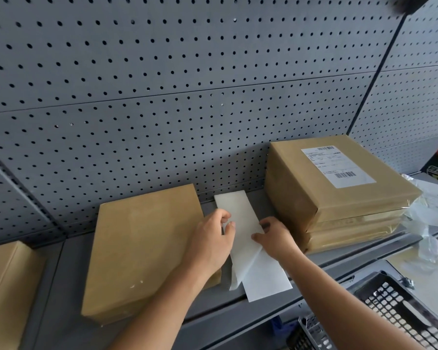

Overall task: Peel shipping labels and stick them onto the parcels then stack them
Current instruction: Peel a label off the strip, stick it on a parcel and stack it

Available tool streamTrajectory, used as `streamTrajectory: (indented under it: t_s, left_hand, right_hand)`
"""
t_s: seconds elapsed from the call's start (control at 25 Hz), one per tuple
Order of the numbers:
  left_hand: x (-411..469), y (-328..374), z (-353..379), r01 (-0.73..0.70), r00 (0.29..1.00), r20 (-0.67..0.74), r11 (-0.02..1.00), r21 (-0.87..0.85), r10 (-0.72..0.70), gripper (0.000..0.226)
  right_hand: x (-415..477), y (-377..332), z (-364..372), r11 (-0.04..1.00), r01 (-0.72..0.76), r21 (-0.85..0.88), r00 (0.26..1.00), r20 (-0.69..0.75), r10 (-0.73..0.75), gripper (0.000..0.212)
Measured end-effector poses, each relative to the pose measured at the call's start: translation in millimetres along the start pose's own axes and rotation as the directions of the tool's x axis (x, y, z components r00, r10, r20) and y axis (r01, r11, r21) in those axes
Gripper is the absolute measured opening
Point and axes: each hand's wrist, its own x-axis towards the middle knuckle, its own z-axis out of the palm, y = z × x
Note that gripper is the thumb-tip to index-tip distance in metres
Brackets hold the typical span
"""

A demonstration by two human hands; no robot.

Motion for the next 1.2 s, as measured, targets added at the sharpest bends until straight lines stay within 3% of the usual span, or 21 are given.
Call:
streamTrajectory:
  t_s: [0.12,0.28,0.4,0.52,0.6,0.72,0.76,0.84,0.92,0.96,1.04,1.12,1.2]
  left_hand:
    - [0.9,0.8,-2.2,0.003,1.000,0.002,1.000,-0.005,-0.003,0.031]
    - [4.7,4.0,-2.4,0.059,0.998,-0.013,0.996,-0.061,-0.060,0.034]
    - [15.0,10.1,0.5,0.168,0.986,0.048,0.942,-0.291,-0.161,0.047]
    - [27.1,17.1,4.6,0.329,0.944,0.176,0.738,-0.589,-0.280,0.055]
    - [31.2,23.0,4.0,0.368,0.928,0.226,0.624,-0.689,-0.298,0.040]
    - [35.8,25.7,6.7,0.333,0.939,0.189,0.616,-0.713,-0.289,0.028]
    - [34.6,27.2,7.0,0.312,0.945,0.169,0.622,-0.718,-0.280,0.020]
    - [31.9,27.9,9.2,0.301,0.951,0.165,0.650,-0.698,-0.263,0.013]
    - [26.7,25.4,11.4,0.304,0.952,0.196,0.665,-0.682,-0.234,0.028]
    - [23.3,25.5,11.2,0.310,0.951,0.219,0.664,-0.681,-0.219,0.039]
    - [19.5,23.1,12.0,0.313,0.950,0.240,0.634,-0.707,-0.202,0.036]
    - [14.2,23.5,11.1,0.302,0.953,0.235,0.629,-0.716,-0.189,0.022]
    - [11.9,21.4,10.5,0.283,0.959,0.224,0.659,-0.697,-0.175,0.024]
  right_hand:
    - [-10.0,-12.1,-13.5,0.974,-0.004,0.226,1.000,0.017,0.000,0.030]
    - [-48.2,-37.3,-53.4,0.851,0.097,0.515,0.980,0.098,-0.171,0.018]
    - [-77.6,-38.9,-80.3,0.768,0.074,0.637,0.934,0.226,-0.277,0.015]
    - [-93.6,-21.8,-89.2,0.867,0.086,0.491,0.878,0.374,-0.299,0.018]
    - [-93.0,-5.6,-89.6,0.936,0.131,0.327,0.831,0.479,-0.283,0.026]
    - [-86.1,10.9,-93.1,0.975,0.170,0.143,0.772,0.595,-0.222,0.036]
    - [-84.8,11.8,-95.7,0.979,0.173,0.106,0.782,0.589,-0.202,0.040]
    - [-80.8,5.4,-100.2,0.980,0.173,0.102,0.874,0.444,-0.200,0.047]
    - [-73.2,-8.7,-99.5,0.965,0.217,0.149,0.952,0.187,-0.243,0.039]
    - [-70.1,-18.7,-97.4,0.952,0.281,0.122,0.954,0.075,-0.291,0.034]
    - [-62.7,-33.4,-88.4,0.897,0.439,-0.052,0.896,-0.053,-0.441,0.029]
    - [-58.0,-42.2,-78.2,0.803,0.539,-0.256,0.812,-0.096,-0.576,0.032]
    - [-54.9,-48.9,-70.4,0.686,0.592,-0.423,0.723,-0.098,-0.684,0.034]
